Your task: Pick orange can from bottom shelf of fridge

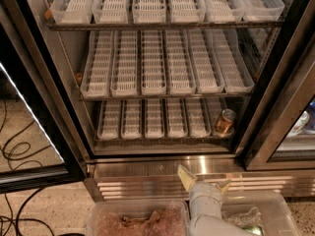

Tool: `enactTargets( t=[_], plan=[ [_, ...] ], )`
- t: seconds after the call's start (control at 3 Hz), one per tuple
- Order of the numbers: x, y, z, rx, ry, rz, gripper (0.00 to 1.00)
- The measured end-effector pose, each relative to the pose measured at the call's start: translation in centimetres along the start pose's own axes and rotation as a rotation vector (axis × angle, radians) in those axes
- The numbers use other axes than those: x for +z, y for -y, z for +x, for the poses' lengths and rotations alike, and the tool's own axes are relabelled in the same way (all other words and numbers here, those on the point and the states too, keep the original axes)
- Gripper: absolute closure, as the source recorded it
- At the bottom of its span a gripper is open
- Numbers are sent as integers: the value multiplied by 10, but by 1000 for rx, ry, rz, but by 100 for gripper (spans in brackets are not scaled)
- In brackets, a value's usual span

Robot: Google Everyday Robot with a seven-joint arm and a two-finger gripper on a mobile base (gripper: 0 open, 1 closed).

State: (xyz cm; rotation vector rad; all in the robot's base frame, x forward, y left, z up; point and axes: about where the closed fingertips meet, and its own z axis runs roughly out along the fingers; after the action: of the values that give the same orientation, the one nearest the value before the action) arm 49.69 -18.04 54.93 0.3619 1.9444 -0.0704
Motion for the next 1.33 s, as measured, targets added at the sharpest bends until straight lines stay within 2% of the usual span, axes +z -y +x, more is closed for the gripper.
enactTargets(
  t=[0.33,0.67,1.0,1.33],
  plan=[
    [12,4,9,-9,67,5,0],
    [10,-3,-9,-28,136,-22,0],
    [10,-3,-9,-28,136,-22,0],
    [16,-3,-20,-6,202,-20,0]
  ],
)
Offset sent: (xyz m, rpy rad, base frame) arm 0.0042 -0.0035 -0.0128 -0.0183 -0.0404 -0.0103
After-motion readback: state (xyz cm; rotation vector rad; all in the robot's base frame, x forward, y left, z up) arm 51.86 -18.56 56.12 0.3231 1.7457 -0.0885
